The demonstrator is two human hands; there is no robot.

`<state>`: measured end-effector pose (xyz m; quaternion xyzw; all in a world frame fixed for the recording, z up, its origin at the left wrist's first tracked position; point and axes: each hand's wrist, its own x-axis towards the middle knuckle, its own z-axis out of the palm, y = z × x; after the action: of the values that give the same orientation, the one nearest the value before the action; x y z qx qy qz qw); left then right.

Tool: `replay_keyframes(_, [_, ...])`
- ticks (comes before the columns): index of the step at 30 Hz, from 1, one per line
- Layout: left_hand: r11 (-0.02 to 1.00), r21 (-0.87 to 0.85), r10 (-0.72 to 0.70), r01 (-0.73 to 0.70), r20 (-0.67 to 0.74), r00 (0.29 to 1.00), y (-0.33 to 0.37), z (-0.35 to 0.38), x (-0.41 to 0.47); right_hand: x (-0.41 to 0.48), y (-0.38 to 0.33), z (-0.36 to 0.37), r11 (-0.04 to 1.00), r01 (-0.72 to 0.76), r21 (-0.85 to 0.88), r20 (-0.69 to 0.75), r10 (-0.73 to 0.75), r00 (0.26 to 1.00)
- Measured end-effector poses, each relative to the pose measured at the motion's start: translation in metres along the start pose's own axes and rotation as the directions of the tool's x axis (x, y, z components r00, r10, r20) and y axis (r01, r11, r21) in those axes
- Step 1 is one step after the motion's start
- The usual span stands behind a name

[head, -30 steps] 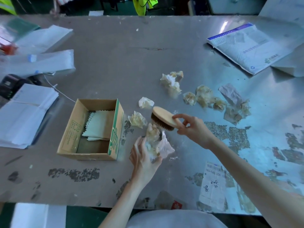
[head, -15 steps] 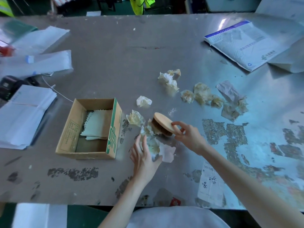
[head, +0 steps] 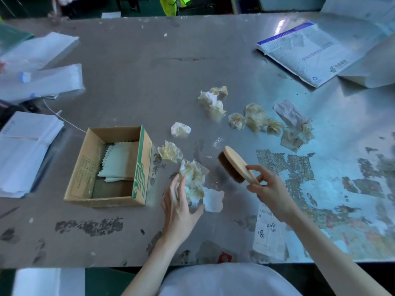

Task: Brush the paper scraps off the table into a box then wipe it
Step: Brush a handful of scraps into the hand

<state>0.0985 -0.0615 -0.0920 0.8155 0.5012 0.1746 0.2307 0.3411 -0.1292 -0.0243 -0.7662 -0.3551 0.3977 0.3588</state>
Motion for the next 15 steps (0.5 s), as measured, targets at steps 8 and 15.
replay_keyframes(8, [0.994,0.113,-0.003,-0.006,0.082,0.997,0.001,0.008,-0.001,-0.040,0.018,0.046,0.990,-0.109,0.089,0.019,0.108,0.994])
replay_keyframes(15, [0.996,0.085,-0.025,0.021,0.044,0.999,0.001,0.012,0.001,-0.041,0.008,0.068,0.991,-0.062,0.118,0.004,0.062,0.998])
